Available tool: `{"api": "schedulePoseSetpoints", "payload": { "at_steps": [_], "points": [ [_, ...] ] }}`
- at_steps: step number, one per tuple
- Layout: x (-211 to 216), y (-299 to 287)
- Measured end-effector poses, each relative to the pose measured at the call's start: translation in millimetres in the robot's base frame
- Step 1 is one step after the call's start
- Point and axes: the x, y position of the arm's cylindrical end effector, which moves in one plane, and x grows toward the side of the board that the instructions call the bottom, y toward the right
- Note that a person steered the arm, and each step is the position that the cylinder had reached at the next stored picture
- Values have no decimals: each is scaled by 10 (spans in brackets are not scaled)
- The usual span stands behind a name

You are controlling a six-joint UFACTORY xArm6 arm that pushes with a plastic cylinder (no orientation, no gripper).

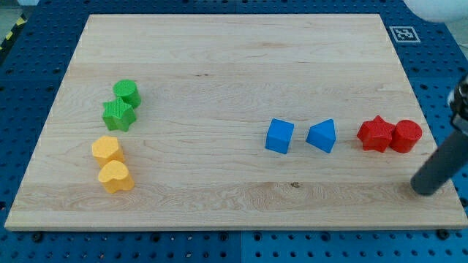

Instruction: Adjust yellow blocks and green blocks vertically

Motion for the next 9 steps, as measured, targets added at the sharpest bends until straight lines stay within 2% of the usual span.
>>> {"api": "schedulePoseSetpoints", "payload": {
  "at_steps": [6, 7, 8, 9],
  "points": [
    [184, 0],
    [266, -148],
    [299, -952],
    [299, -2090]
  ]
}}
